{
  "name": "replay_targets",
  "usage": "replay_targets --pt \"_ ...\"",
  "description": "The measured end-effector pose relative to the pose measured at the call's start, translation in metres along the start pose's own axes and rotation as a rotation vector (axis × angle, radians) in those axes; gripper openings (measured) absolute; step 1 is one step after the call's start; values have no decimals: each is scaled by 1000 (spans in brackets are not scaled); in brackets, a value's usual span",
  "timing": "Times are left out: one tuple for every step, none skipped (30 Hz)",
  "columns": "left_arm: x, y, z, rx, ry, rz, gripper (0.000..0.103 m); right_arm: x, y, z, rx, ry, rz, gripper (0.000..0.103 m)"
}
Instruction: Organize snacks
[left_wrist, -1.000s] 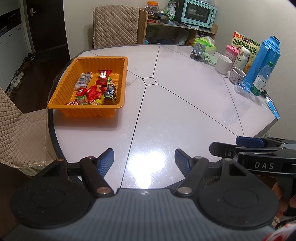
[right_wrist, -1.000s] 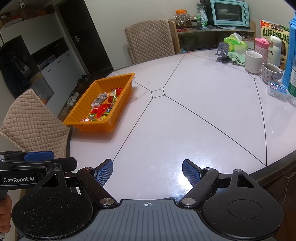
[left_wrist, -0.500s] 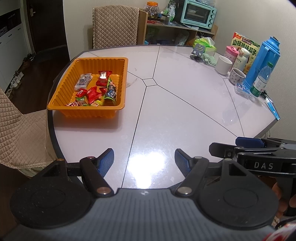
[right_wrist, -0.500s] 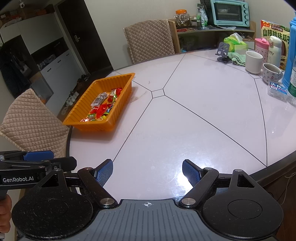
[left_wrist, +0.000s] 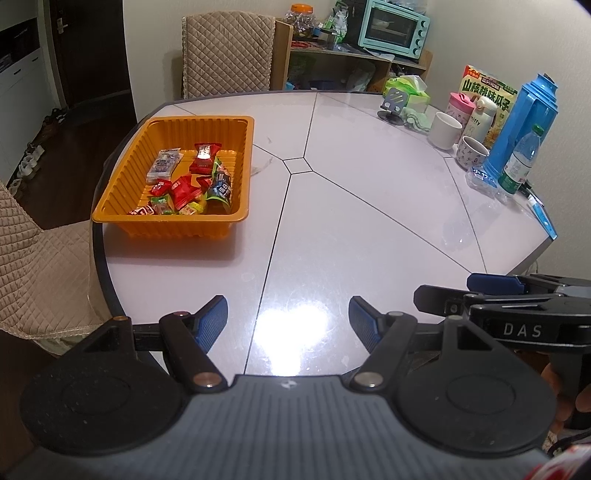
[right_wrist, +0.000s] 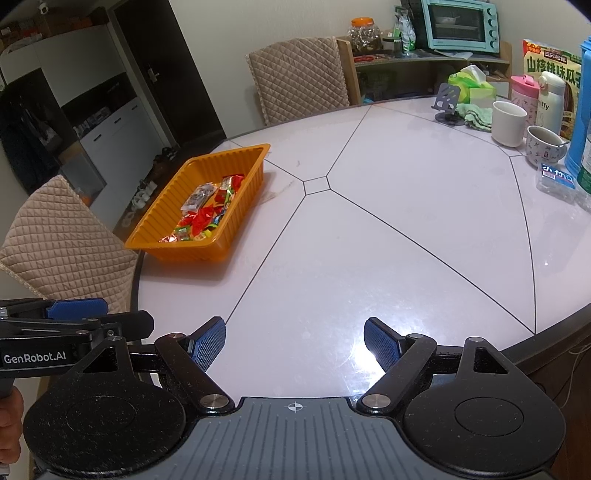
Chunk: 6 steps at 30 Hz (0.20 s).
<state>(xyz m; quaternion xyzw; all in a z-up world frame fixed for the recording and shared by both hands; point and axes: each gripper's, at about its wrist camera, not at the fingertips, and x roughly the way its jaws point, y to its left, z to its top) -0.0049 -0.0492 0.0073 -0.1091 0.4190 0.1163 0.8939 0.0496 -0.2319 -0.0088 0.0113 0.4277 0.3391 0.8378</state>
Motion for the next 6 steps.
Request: replay_targets --pt "0 0 0 1 -1 0 70 1 0 0 0 0 -1 82" --pt "1 1 1 2 -1 0 70 2 1 0 0 1 -1 82" --pt "1 1 2 2 -1 0 70 2 1 0 0 1 -1 82" --pt "1 1 1 2 -1 1 70 3 1 0 1 1 -2 82" --pt "1 1 1 2 0 1 70 4 1 1 1 2 -3 82" --pt "1 1 1 2 1 1 71 5 1 2 1 2 -4 82"
